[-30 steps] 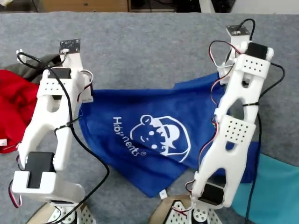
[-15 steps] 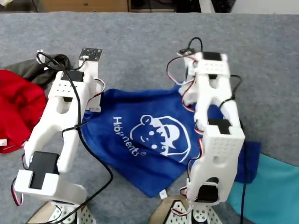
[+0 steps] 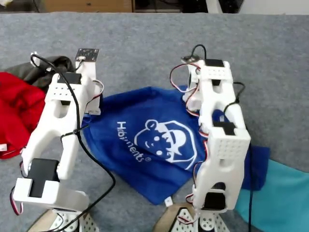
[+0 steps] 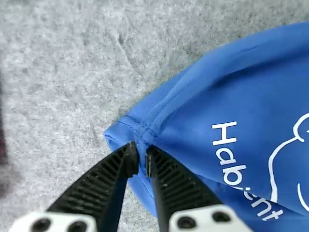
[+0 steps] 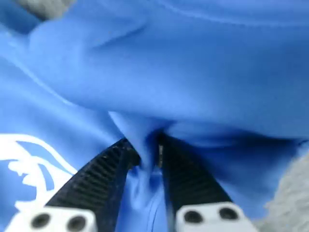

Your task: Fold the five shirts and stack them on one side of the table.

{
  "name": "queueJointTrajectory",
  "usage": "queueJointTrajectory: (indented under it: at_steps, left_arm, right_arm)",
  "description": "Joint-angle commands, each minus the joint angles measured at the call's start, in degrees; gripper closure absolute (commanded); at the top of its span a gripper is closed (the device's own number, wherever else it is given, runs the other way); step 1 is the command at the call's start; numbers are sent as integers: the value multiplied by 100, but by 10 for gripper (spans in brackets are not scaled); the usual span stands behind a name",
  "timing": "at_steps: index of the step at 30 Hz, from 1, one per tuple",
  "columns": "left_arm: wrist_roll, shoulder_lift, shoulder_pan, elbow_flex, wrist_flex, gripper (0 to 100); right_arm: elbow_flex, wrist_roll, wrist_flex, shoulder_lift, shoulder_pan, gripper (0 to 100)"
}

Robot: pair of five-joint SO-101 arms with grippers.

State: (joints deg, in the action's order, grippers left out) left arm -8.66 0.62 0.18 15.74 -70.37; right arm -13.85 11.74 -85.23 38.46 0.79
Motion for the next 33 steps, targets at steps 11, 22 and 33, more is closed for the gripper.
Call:
queueJointTrajectory:
  at_steps: [11,22,33]
  left_arm:
    - [-1002,303,-79,-352,-1160,981]
    - [-1987,286,-1125,-1495,-2312,982]
    - [-2066,242,-1204,-1767,-2462,982]
  right_arm:
    - [963,554,-1327,-1297,84,945]
    - [2589,185,-360,-1930,198,741]
    - [708,659,-1697,-2501,57,736]
